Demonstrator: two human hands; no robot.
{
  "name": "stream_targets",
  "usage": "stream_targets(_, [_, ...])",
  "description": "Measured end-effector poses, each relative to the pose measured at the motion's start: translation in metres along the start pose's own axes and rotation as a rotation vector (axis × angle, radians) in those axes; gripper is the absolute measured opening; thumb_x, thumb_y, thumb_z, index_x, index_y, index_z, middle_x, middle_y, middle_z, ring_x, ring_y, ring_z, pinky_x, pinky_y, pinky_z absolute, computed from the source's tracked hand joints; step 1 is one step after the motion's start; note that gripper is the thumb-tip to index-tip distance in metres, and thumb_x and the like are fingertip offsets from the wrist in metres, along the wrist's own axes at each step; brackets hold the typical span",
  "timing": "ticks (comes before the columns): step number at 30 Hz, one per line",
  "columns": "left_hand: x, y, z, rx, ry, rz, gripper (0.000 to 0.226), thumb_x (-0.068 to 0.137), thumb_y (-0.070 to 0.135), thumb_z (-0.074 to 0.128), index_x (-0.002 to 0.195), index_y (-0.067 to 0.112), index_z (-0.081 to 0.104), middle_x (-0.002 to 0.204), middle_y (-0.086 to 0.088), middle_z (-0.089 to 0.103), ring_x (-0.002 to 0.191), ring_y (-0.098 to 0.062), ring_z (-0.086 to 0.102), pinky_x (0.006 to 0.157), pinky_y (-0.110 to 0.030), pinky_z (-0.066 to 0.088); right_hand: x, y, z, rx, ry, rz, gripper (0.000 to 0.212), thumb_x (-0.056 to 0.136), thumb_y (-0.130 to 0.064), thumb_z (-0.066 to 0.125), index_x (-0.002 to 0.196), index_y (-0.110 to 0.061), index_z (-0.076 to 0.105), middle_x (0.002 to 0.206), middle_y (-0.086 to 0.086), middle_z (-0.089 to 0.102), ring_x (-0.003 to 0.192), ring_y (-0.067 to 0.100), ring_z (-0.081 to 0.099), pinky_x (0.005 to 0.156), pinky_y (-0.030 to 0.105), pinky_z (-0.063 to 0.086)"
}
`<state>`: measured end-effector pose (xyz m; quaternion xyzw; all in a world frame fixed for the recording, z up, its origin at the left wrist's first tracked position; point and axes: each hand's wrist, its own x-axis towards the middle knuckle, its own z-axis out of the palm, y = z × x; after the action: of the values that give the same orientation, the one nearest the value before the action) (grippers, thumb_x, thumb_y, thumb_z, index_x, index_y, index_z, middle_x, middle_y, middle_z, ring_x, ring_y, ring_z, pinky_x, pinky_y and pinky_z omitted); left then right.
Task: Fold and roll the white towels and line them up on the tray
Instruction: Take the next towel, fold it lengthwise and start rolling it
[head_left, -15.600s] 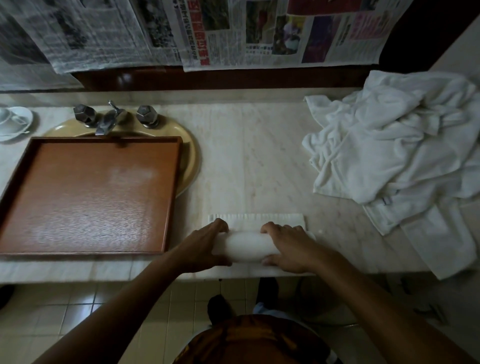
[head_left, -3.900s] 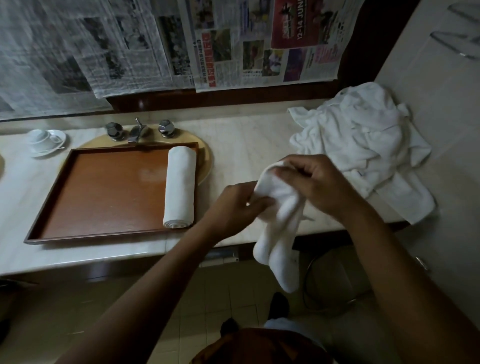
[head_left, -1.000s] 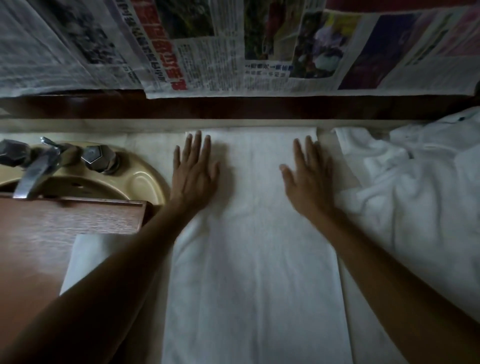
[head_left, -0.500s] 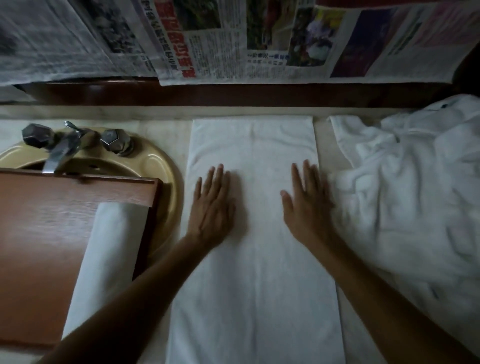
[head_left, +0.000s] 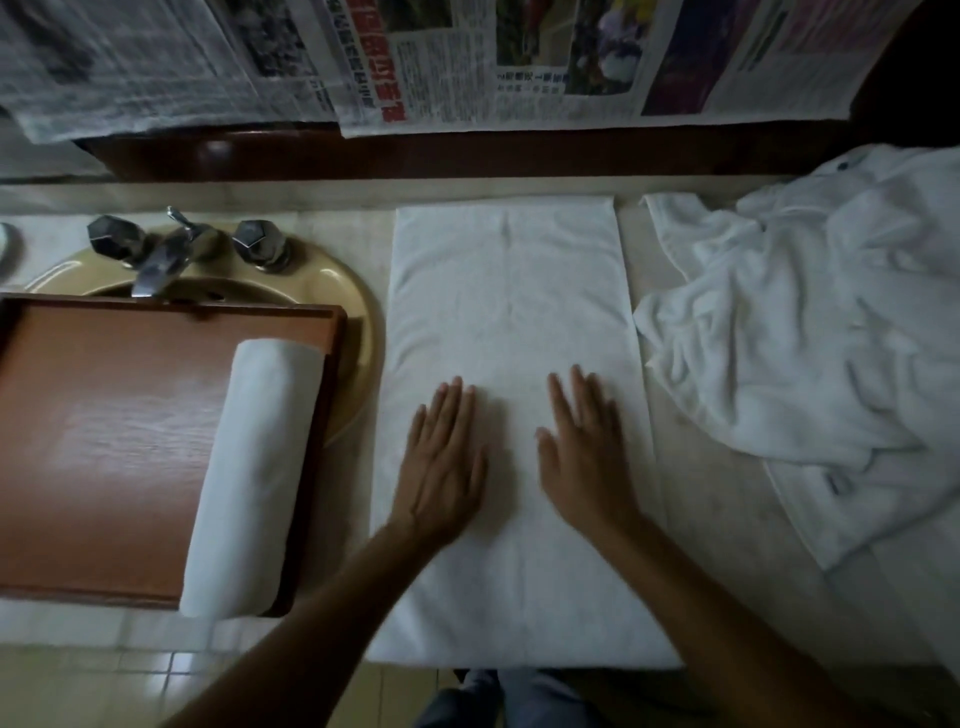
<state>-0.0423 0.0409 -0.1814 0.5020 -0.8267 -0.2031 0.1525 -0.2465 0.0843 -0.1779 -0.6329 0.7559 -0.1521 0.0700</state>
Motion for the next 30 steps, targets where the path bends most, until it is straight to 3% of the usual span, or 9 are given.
stream_targets(5, [-0.073, -0.005, 0.005, 0.026, -0.073, 0.050, 0.068, 0.107, 0.046, 0.033, 0.164, 0.012, 0.019, 0.173, -0.005, 0.009, 0.160, -0.021, 0.007, 0.128, -0.051, 0.014, -0.087, 0.007, 0.004, -0.045, -0.084, -0.097, 0.058, 0.105, -0.041, 0.038, 0.159, -0.020, 0.036, 0.169, 0.008, 0.022, 0.158, 0.026, 0.013, 0.124, 0.056, 0.018])
stream_targets(9, [-0.106, -0.040, -0.012, 0.010, -0.052, 0.030, 0.069, 0.106, 0.043, 0.037, 0.164, 0.010, 0.020, 0.174, -0.007, 0.007, 0.160, -0.025, 0.007, 0.126, -0.055, 0.014, -0.119, 0.041, -0.011, -0.033, -0.035, 0.038, 0.059, 0.104, -0.040, 0.038, 0.157, -0.014, 0.040, 0.169, 0.009, 0.024, 0.157, 0.027, 0.018, 0.126, 0.051, 0.017])
stream_targets(13, [-0.106, -0.034, -0.016, 0.045, -0.083, 0.033, 0.071, 0.106, 0.046, 0.035, 0.165, 0.013, 0.015, 0.174, -0.007, 0.003, 0.160, -0.024, 0.001, 0.128, -0.054, 0.010, -0.117, 0.033, -0.012, -0.039, -0.025, 0.071, 0.065, 0.103, -0.043, 0.043, 0.162, -0.017, 0.030, 0.171, 0.010, 0.016, 0.158, 0.029, 0.013, 0.125, 0.050, 0.015])
stream_targets(18, [-0.104, -0.016, -0.001, 0.185, -0.179, -0.005, 0.072, 0.105, 0.061, 0.019, 0.166, 0.025, 0.003, 0.173, -0.005, -0.006, 0.160, -0.020, -0.010, 0.129, -0.049, 0.005, -0.112, 0.021, -0.002, -0.115, -0.019, 0.062, 0.061, 0.105, -0.043, 0.040, 0.160, -0.017, 0.035, 0.169, 0.011, 0.024, 0.157, 0.030, 0.017, 0.125, 0.050, 0.015])
stream_targets(23, [-0.109, -0.017, -0.005, 0.204, -0.199, 0.001, 0.073, 0.106, 0.060, 0.021, 0.165, 0.028, -0.007, 0.173, -0.003, -0.014, 0.158, -0.018, -0.017, 0.129, -0.051, 0.003, -0.117, 0.024, -0.004, -0.129, -0.037, 0.045, 0.062, 0.105, -0.046, 0.039, 0.160, -0.018, 0.035, 0.169, 0.010, 0.024, 0.157, 0.029, 0.017, 0.125, 0.052, 0.017])
stream_targets(30, [-0.107, -0.014, -0.009, 0.165, -0.222, -0.003, 0.075, 0.104, 0.064, 0.017, 0.166, 0.025, -0.001, 0.173, -0.005, -0.012, 0.159, -0.020, -0.014, 0.129, -0.052, 0.003, -0.118, 0.024, -0.006, -0.093, -0.047, 0.056, 0.062, 0.103, -0.047, 0.041, 0.158, -0.019, 0.039, 0.167, 0.010, 0.028, 0.156, 0.029, 0.020, 0.124, 0.052, 0.020])
